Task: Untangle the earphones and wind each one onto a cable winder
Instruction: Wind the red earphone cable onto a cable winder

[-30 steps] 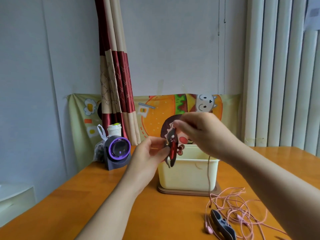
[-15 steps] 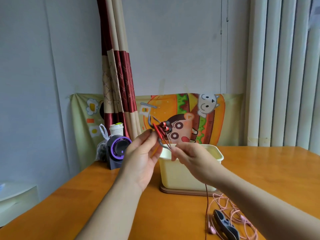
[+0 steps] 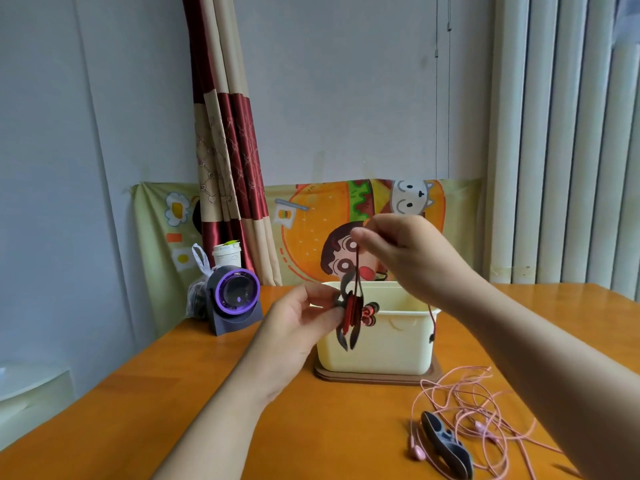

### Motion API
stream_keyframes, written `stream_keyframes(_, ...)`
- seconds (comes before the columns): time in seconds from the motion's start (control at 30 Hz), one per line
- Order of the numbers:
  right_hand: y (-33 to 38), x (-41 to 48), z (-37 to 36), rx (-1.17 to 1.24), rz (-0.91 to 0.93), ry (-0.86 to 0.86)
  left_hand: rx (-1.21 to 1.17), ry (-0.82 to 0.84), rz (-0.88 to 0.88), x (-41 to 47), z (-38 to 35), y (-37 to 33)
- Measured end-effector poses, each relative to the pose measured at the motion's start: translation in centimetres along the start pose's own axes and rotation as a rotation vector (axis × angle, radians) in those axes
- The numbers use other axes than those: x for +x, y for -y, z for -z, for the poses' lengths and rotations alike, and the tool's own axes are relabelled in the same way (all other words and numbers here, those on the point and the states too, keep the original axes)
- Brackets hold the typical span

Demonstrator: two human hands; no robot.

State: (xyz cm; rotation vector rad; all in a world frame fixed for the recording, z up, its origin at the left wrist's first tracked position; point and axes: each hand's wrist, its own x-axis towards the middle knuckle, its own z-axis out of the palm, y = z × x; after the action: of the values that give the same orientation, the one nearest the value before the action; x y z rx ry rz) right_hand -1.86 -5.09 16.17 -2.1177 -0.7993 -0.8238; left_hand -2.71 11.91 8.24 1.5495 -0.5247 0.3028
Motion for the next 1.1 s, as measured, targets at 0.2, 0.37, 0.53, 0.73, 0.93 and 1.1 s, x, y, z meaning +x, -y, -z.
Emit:
stream_keyframes(0.2,-1.4,-0.3,-1.6,0.207,-0.151,0.043,-0.362,0.063,0.014,-0.1,-0.6,-1.6)
stream_keyframes(0.37,-1.6,-3.0,-4.5,0.292,-0.225,0.168,-0.654,-0.082,0.046,0.5,-0.7,-2.3)
stream_keyframes(0.53,-0.8,-4.1,-4.4,0.113,-0.108,0.258,-0.676,-0.269,0.11,1.0,0.1,-1.3)
stream_keyframes(0.73,1.0,-4.0,-2.4,0.011,0.064,0.245,-0.421,-0.343,0.089,0.9,0.5,0.1)
stream_keyframes(0.93,1.0,-0.7,-0.5,-0.01,0.065,0.017,-0.255,-0.165,0.05,0.0,-0.1,-0.1)
stream_keyframes(1.1,0.0,0.5,-0.5,0.067,-0.029,-0.003,-0.195,-0.038,0.029,-0.5,-0.4,-1.3)
